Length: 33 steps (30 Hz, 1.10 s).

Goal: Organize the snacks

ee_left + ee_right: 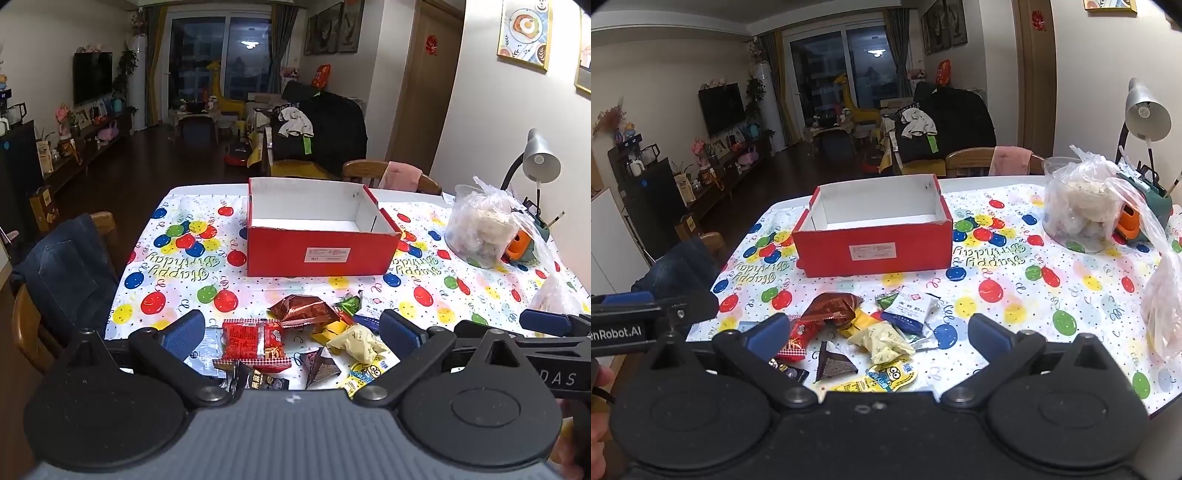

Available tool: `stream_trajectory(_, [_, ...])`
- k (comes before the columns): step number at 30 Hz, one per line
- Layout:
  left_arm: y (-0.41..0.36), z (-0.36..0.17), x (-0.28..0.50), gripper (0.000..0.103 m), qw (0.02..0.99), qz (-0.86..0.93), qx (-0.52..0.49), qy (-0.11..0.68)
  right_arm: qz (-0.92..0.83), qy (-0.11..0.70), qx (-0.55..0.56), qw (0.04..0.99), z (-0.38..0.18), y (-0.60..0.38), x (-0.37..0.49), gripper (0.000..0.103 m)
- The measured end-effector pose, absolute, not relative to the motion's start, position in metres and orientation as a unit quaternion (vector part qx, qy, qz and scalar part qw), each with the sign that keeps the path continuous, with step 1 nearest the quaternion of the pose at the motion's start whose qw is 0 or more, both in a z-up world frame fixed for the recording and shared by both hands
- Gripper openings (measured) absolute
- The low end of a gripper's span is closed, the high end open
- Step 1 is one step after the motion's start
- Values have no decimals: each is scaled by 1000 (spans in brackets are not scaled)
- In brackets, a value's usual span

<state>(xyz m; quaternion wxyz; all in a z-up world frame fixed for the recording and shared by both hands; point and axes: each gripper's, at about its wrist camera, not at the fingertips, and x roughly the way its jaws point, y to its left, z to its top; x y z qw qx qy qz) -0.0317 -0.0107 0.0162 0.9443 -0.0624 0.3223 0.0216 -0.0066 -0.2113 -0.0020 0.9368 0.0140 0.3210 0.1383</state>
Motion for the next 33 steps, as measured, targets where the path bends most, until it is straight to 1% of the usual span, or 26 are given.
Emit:
stream_trajectory(7, [-10,17,-33,101,944,21,-63,324,139,323,13,936,1,-211,-11,103])
stream_trajectory(14, [-10,18,-33,101,944,21,-64,323,137,322,15,937,-10,-206,-7,103])
stream_trajectory(21, [-10,18,-34,101,944,21,-64,323,135,322,13,937,3,-212,-13,103])
stream_trajectory(33, [-10,18,-34,101,944,21,-65,323,134,323,10,937,-3,-214,-8,103])
